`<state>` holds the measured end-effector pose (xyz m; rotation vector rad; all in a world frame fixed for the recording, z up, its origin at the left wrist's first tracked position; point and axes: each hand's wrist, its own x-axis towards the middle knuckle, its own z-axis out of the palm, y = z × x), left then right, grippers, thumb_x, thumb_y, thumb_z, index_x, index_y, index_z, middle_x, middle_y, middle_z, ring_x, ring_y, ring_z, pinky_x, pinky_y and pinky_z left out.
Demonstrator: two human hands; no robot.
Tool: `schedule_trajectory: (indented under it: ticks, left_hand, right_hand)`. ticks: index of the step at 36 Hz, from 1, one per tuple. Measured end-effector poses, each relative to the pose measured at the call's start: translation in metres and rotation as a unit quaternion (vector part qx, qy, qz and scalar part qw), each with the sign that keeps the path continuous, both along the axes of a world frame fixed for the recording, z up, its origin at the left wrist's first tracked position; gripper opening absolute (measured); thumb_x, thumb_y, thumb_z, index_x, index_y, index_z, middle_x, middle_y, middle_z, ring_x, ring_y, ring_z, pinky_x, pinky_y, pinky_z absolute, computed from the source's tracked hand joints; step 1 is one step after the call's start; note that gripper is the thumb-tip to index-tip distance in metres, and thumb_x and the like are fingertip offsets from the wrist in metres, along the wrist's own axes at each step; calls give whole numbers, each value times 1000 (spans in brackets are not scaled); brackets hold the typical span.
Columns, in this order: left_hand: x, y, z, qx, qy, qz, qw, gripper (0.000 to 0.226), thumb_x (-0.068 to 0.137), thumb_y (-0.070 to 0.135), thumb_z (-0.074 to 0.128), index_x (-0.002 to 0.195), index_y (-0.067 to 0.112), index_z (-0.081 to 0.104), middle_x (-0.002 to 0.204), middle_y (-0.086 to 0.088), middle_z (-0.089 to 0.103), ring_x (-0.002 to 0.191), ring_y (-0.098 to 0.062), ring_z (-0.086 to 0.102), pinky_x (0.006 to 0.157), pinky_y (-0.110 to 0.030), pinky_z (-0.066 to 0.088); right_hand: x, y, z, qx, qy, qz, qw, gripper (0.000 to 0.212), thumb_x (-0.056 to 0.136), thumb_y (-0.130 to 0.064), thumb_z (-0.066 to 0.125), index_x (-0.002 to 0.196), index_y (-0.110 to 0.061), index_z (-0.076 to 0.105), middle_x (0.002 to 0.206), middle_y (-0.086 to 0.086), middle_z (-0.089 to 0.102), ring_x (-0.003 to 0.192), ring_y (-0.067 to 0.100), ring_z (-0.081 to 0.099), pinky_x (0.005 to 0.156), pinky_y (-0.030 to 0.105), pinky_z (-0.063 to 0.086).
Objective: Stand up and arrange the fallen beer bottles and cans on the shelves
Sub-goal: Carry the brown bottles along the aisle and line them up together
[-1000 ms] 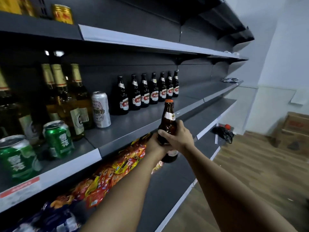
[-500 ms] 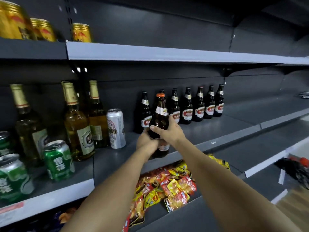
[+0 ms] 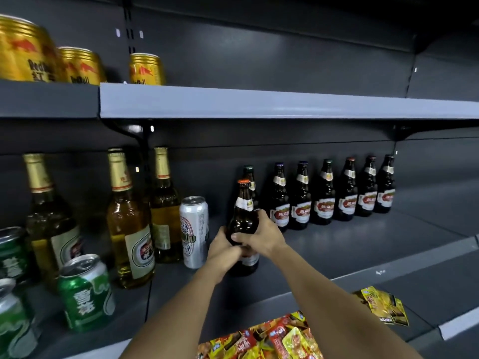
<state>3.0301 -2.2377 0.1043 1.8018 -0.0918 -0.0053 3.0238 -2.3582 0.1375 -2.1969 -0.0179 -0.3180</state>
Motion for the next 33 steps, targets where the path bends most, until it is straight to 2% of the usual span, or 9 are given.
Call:
schedule_trajectory:
  ticks: [6, 11, 14, 16, 18, 20, 22, 27, 33]
  left_hand:
    - [2, 2, -2, -5, 2, 27, 1000, 52, 70, 12, 78, 110, 29, 50, 102, 4, 69, 95, -10, 63, 81, -25, 51]
    - [-4, -5, -7, -6, -23, 43, 999, 54, 75, 19, 77, 118, 26, 45, 105, 6, 65, 94, -5, 62, 78, -21, 50]
    - [-11, 0, -19, -7, -39, 62, 997, 57, 70, 28, 77, 117, 31, 44, 112, 6, 61, 101, -6, 60, 89, -29, 53]
    - [-17, 8, -27, 24, -57, 120, 991, 47, 74, 13, 68, 111, 26, 44, 111, 2, 56, 104, -15, 56, 93, -35, 48]
    - [-20, 18, -31, 60, -91, 235, 966, 34, 78, 4, 62, 102, 23, 45, 101, 0, 56, 98, -24, 57, 81, -36, 47]
    - [-23, 27, -28, 82, -132, 350, 924, 29, 81, 10, 65, 97, 21, 44, 96, -2, 56, 92, -25, 57, 71, -35, 44]
    - [-21, 32, -21, 83, -151, 416, 893, 34, 80, 21, 72, 101, 17, 46, 99, -4, 55, 97, -27, 54, 73, -41, 46]
    - [-2, 23, -14, 165, -87, 444, 877, 81, 70, 57, 76, 127, 9, 45, 122, -12, 52, 116, -32, 49, 92, -47, 42]
    - [16, 14, -11, 197, -51, 452, 868, 87, 72, 49, 79, 136, 11, 36, 132, -13, 48, 125, -32, 44, 99, -48, 38]
  right_hand:
    - [10, 0, -4, -13, -6, 34, 999, 64, 71, -37, 82, 121, -18, 47, 114, 0, 64, 108, 19, 59, 94, 38, 48]
    - [9, -1, -17, 44, -11, 55, 997, 71, 73, -32, 82, 132, -25, 42, 108, -9, 64, 105, 13, 61, 97, 35, 48]
    - [6, 0, -34, 90, 19, 63, 994, 75, 74, -28, 81, 134, -26, 37, 109, -8, 64, 105, 13, 61, 98, 36, 49]
    - [5, 0, -46, 99, 38, 58, 993, 71, 76, -30, 80, 133, -24, 38, 114, -6, 62, 108, 14, 59, 100, 36, 47]
    - [6, 2, -57, 86, 49, 49, 994, 68, 76, -31, 80, 129, -24, 39, 119, -4, 59, 110, 16, 58, 100, 36, 45]
    - [6, 4, -62, 76, 52, 42, 995, 62, 76, -31, 79, 122, -27, 39, 119, -5, 58, 109, 16, 58, 98, 34, 45]
    - [9, 5, -63, 68, 45, 40, 996, 60, 75, -30, 80, 119, -26, 40, 119, -3, 56, 108, 16, 58, 96, 32, 46]
    - [14, 5, -60, 36, 22, 34, 999, 72, 75, -29, 82, 133, -18, 41, 128, 4, 39, 85, 5, 47, 85, 19, 37]
    - [25, 13, -64, 13, 28, -4, 1000, 77, 72, -41, 81, 135, -22, 41, 125, 3, 43, 113, 21, 51, 89, 32, 46]
